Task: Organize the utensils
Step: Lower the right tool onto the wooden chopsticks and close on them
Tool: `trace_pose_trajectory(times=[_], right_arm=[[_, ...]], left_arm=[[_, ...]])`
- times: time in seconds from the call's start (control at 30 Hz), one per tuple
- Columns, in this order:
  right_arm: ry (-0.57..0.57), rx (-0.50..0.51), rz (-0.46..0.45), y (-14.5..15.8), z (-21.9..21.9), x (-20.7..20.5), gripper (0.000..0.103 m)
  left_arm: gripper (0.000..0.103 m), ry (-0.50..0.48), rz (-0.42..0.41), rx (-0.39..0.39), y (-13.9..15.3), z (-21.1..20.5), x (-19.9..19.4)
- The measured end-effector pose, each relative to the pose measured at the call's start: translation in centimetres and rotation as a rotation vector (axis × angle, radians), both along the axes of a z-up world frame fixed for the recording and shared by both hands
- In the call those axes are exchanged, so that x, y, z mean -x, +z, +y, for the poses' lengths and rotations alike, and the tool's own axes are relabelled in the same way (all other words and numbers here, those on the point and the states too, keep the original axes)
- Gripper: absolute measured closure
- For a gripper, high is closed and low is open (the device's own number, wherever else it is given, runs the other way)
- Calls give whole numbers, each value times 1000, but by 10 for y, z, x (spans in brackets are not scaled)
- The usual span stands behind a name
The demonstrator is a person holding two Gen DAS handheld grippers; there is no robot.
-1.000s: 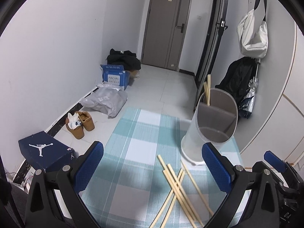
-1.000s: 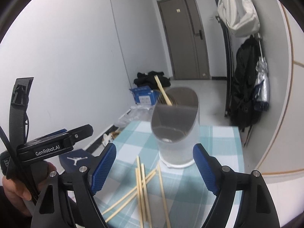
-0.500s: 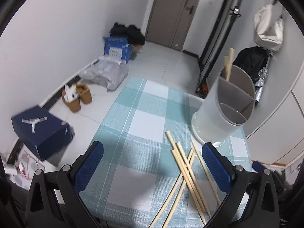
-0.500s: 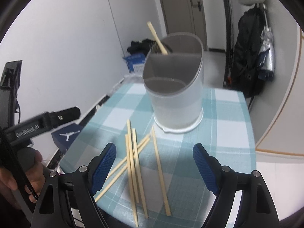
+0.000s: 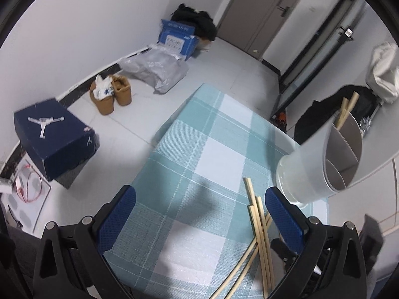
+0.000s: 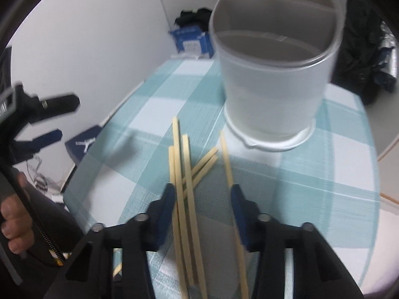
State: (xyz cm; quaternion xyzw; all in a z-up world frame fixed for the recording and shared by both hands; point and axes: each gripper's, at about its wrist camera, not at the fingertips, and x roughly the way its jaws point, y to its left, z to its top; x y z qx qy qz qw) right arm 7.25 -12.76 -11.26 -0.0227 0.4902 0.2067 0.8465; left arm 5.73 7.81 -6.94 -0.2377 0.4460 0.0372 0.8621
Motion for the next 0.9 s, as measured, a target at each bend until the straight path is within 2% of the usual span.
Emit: trace_pose_trajectory(times=[0.07,0.17,0.43,0.63,0.9], right_arm=[[16,28,13,-5,5,-1,77],[35,42,21,-10,9,0,79],[54,39,48,-13,10,0,98],[84,46,61,-10,12,3,98],[76,81,120,0,-12,20,98]], left_arm=[[1,16,11,20,-2,5,-1],[1,33,23,36,-4,8,-2],[1,37,33,28,-4,8,-3],[1,25,31,18,-2,5,-2],[1,-1,14,-8,5,-4,-1]])
